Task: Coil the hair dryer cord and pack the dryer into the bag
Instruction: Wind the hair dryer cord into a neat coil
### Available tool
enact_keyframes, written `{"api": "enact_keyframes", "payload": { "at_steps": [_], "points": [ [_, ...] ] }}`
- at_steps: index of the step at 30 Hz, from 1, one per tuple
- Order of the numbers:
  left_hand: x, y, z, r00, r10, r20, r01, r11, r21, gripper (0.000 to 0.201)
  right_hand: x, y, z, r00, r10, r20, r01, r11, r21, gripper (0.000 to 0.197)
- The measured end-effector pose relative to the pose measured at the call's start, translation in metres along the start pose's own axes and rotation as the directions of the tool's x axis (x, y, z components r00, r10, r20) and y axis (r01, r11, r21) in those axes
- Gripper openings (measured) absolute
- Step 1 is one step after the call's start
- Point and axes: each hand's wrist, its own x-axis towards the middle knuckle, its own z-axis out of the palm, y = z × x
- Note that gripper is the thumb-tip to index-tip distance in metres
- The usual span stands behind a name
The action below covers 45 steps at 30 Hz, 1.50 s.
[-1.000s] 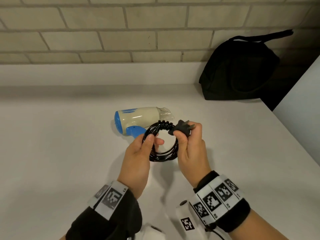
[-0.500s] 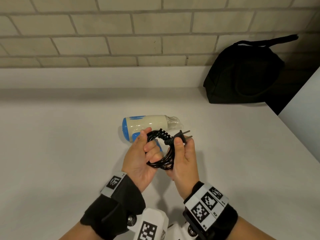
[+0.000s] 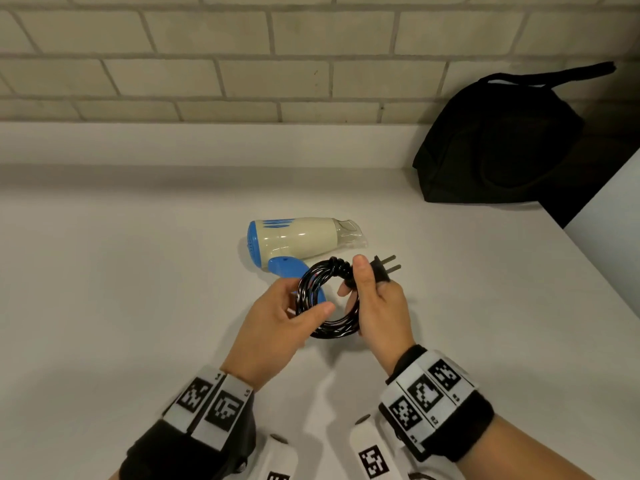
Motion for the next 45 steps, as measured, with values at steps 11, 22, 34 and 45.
{"api": "enact_keyframes", "payload": {
  "at_steps": [11, 22, 34, 45],
  "points": [
    [-0.001, -0.002, -0.012, 0.979, -0.123, -0.165, 0.13, 0.991, 0.031, 0.021, -0.007, -0.005, 0.013, 1.0, 0.003, 0.019, -0.008, 0.974, 0.226, 0.045],
    [-0.002, -0.004, -0.001, 0.994, -0.102, -0.031, 0.09, 0.958, -0.274, 0.016, 0.003, -0.007, 0.017, 0.994, 0.097, -0.051, -0.085, 0.975, 0.203, 0.052],
    [0.007, -0.035, -0.034, 0.896, -0.428, 0.117, 0.433, 0.901, -0.018, 0.024, 0.006, 0.011, 0.01, 0.727, 0.501, 0.47, -0.498, 0.856, -0.142, 0.024],
    [0.017, -0.037, -0.017, 0.999, -0.006, -0.033, 0.012, 0.982, 0.19, 0.027, -0.003, 0.003, -0.007, 0.84, 0.285, 0.462, 0.021, 0.833, -0.553, 0.065]
  ]
}}
